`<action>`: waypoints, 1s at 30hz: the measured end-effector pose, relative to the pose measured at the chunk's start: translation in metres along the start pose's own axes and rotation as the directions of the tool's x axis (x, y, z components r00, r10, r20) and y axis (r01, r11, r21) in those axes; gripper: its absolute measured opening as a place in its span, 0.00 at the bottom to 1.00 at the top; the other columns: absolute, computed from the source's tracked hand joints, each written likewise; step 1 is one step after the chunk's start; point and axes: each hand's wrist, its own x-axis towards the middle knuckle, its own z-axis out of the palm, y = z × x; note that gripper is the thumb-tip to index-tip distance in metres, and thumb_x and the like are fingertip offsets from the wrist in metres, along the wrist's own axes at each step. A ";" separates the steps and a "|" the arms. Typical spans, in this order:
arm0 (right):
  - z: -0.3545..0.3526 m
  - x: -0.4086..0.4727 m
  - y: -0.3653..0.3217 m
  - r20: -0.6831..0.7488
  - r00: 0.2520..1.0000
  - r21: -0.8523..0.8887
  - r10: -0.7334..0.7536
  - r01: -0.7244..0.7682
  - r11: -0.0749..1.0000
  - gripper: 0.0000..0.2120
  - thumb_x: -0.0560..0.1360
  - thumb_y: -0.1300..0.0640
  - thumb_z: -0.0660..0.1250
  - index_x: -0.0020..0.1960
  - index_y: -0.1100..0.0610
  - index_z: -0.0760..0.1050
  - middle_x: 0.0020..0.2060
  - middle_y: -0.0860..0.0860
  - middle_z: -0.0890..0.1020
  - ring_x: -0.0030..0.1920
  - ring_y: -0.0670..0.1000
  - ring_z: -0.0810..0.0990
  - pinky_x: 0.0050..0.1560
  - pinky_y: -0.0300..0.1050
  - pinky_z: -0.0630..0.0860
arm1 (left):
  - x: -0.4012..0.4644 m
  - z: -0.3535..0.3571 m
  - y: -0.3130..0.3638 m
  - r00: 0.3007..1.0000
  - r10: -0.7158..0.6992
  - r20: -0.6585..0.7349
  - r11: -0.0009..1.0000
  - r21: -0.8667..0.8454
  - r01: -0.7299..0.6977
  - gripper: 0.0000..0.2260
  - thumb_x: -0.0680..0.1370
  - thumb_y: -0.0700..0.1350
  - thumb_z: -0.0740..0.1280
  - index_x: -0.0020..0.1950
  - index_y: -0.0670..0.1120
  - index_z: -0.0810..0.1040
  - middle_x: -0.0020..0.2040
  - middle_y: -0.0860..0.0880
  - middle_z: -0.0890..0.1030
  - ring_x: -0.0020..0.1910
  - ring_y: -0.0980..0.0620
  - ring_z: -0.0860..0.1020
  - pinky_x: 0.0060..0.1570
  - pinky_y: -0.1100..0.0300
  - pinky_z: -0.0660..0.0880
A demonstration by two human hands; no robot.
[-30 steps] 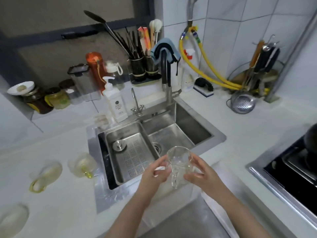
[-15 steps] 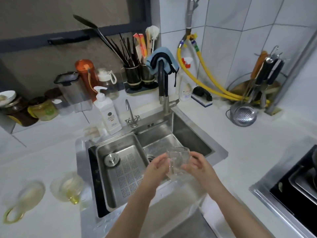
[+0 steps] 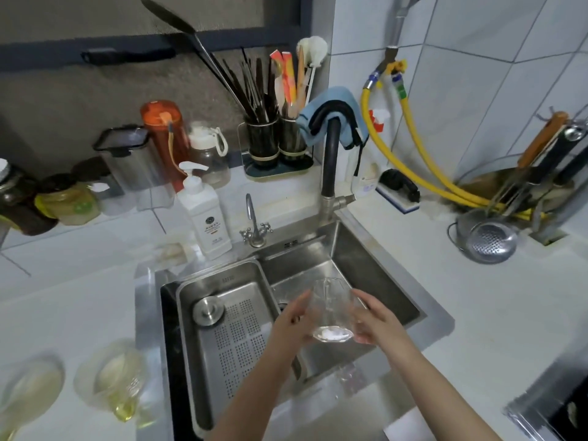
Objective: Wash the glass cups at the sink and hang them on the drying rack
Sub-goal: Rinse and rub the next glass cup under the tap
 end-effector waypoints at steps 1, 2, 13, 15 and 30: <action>0.001 0.005 -0.001 -0.004 1.000 -0.003 0.012 -0.012 1.000 0.15 0.76 0.54 0.68 0.62 0.44 0.73 0.40 0.49 0.80 0.33 0.47 0.78 0.41 0.42 0.80 | 0.003 0.000 0.000 1.000 -0.005 -0.002 1.000 0.001 0.005 0.16 0.78 0.48 0.68 0.65 0.56 0.74 0.58 0.51 0.80 0.53 0.51 0.80 0.52 0.55 0.80; 0.002 0.010 -0.002 -0.006 1.000 -0.005 0.022 -0.023 1.000 0.15 0.76 0.53 0.68 0.62 0.44 0.74 0.42 0.50 0.81 0.33 0.47 0.78 0.41 0.43 0.79 | 0.005 -0.001 -0.001 1.000 -0.007 -0.008 1.000 0.002 0.007 0.18 0.77 0.51 0.68 0.66 0.56 0.74 0.58 0.51 0.80 0.55 0.49 0.80 0.56 0.51 0.79; -0.005 0.059 -0.016 0.049 0.997 -0.026 0.058 -0.057 0.998 0.11 0.76 0.50 0.67 0.57 0.51 0.79 0.31 0.48 0.80 0.25 0.45 0.74 0.27 0.38 0.72 | 0.035 0.008 0.010 0.985 -0.009 -0.175 0.999 0.047 0.018 0.14 0.79 0.51 0.66 0.64 0.58 0.77 0.54 0.49 0.83 0.53 0.48 0.82 0.54 0.46 0.79; -0.009 0.064 -0.020 0.086 0.996 -0.023 0.036 -0.035 0.999 0.08 0.77 0.50 0.67 0.52 0.52 0.80 0.28 0.48 0.77 0.25 0.46 0.73 0.27 0.38 0.71 | 0.041 0.013 0.011 0.976 -0.015 -0.216 0.998 0.061 0.028 0.16 0.78 0.51 0.67 0.66 0.55 0.76 0.53 0.49 0.83 0.52 0.49 0.82 0.50 0.50 0.80; -0.028 0.099 -0.029 0.380 0.922 -0.015 -0.076 0.089 0.996 0.08 0.76 0.62 0.67 0.54 0.55 0.76 0.38 0.41 0.84 0.40 0.36 0.81 0.41 0.28 0.74 | 0.067 0.024 0.040 0.963 -0.029 -0.267 0.985 0.154 0.073 0.27 0.70 0.67 0.67 0.61 0.51 0.81 0.57 0.55 0.83 0.59 0.57 0.79 0.69 0.54 0.70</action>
